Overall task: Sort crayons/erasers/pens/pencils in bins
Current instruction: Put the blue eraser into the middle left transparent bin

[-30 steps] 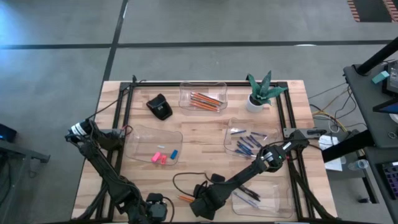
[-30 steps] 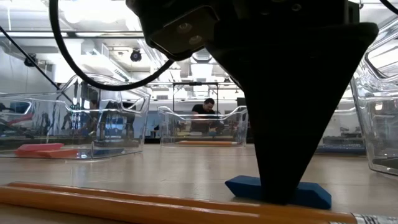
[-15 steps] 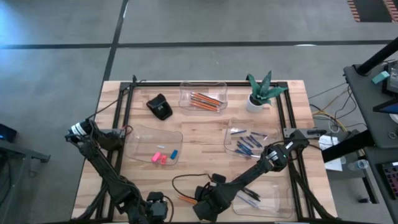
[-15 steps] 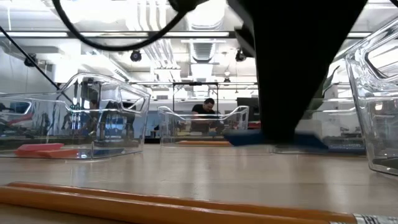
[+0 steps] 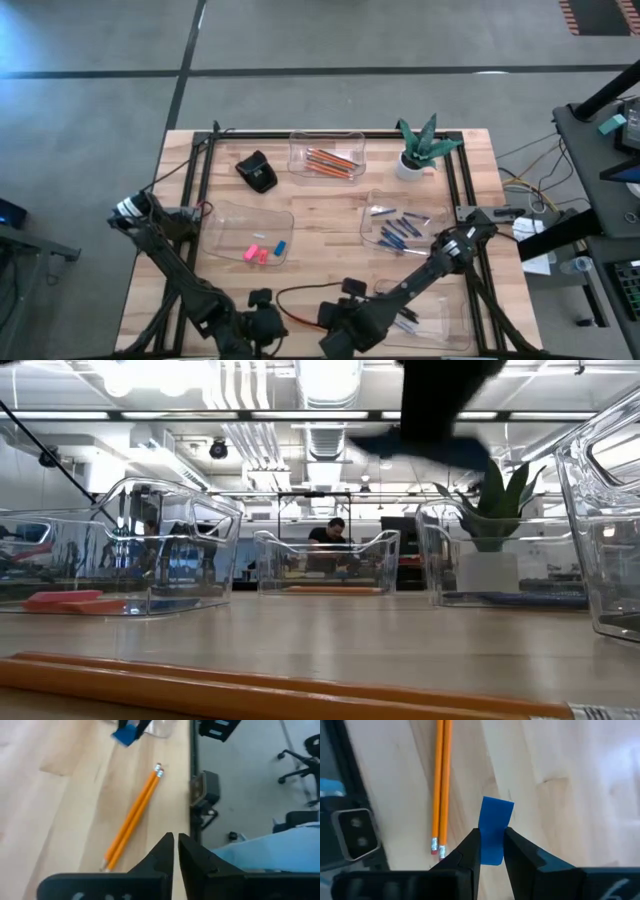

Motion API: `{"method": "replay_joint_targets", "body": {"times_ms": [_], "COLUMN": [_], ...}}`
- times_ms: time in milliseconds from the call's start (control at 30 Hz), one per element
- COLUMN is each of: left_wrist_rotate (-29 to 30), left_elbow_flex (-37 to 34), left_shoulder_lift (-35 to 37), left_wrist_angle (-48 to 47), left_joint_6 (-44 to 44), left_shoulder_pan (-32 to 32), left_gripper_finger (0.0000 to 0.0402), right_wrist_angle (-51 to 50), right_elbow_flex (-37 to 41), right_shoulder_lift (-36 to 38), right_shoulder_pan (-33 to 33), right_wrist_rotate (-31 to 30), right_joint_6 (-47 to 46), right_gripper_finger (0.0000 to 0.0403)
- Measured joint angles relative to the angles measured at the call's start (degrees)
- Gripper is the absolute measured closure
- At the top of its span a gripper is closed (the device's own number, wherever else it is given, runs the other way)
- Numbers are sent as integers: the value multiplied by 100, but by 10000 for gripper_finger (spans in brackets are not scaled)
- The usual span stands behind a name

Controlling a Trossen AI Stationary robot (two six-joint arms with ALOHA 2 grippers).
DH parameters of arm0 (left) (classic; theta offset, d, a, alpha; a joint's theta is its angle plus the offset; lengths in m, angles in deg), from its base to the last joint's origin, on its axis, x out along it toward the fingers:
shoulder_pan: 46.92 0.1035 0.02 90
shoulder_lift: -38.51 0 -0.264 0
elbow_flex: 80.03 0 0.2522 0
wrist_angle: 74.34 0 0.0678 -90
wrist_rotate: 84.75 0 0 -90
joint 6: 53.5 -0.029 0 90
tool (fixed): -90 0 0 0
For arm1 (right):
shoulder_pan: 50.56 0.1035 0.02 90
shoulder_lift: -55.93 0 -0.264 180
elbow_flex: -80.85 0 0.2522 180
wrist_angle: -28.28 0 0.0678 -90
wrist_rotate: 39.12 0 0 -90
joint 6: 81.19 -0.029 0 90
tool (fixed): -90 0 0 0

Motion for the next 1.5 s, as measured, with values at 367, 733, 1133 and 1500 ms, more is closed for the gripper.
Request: {"method": "replay_joint_targets", "body": {"times_ms": [367,733,1133,1500], "left_wrist_rotate": [-40,1790,3496,3175], "left_elbow_flex": [-89,-96,-96,-101], "left_shoulder_lift": [-34,72,579,1221], "left_wrist_angle": [5,512,1040,1220], "left_joint_6": [-268,37,-488,-401], "left_shoulder_pan": [702,769,633,644], "left_gripper_finger": [283,253,253,253], "right_wrist_angle": [-139,-1262,-1096,540], "right_elbow_flex": [0,0,-7,-7], "right_shoulder_lift": [383,845,950,950], "right_shoulder_pan": [57,55,66,66], "right_wrist_rotate": [-436,-1912,-4062,-4286], "right_joint_6": [222,101,1307,3522], "right_gripper_finger": [337,337,337,337]}}
